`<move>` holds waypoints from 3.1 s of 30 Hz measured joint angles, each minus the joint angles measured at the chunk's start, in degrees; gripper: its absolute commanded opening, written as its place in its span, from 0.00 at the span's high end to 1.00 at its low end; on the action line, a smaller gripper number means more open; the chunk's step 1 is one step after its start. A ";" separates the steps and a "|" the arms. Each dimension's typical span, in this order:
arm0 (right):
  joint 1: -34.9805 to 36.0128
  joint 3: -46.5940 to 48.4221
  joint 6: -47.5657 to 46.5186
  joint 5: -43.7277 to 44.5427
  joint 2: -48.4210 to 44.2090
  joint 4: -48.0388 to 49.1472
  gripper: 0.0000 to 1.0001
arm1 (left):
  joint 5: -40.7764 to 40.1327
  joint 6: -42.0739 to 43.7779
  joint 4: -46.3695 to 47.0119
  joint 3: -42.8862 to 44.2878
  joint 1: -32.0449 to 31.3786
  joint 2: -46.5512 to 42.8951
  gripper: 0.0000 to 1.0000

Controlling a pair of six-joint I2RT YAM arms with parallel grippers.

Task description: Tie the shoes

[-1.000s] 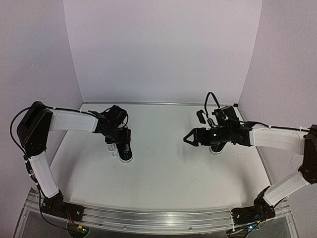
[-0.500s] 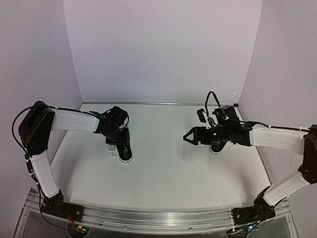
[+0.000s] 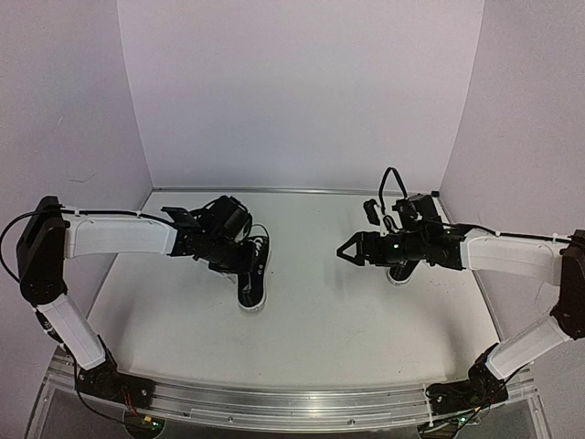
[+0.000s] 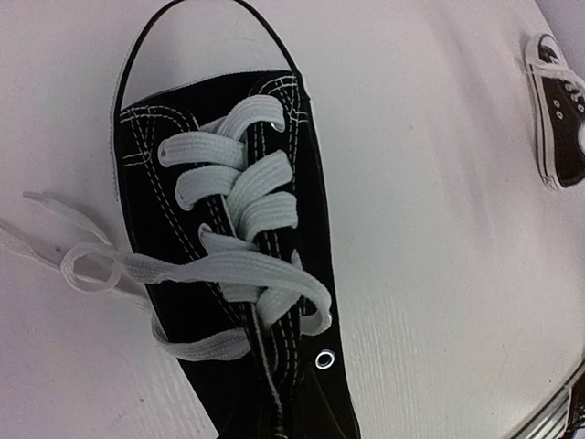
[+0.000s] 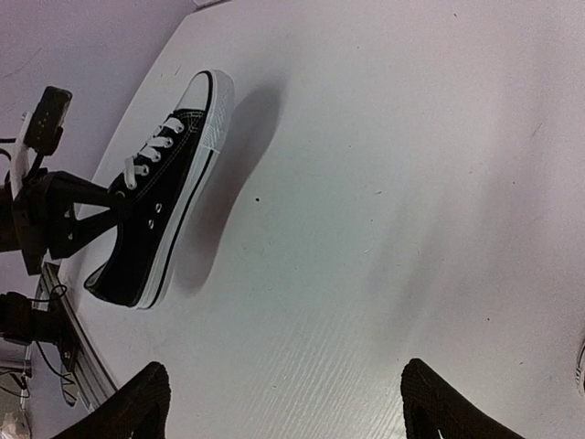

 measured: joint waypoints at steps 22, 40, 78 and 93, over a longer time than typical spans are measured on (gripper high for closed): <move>1.23 -1.89 1.03 -0.19 0.83 0.68 0.19 | 0.50 -8.88 7.41 -0.31 -15.07 8.04 0.35; 9.69 -0.10 3.68 -1.34 10.92 5.64 0.23 | 7.23 -4.56 15.43 -19.30 -2.60 -13.33 0.01; 13.58 10.40 0.86 3.96 14.27 -0.22 0.24 | 8.85 18.52 5.91 2.15 12.65 13.71 0.40; 13.58 10.35 0.61 4.72 14.27 -0.40 0.24 | 3.94 23.62 2.42 6.96 9.54 19.65 0.52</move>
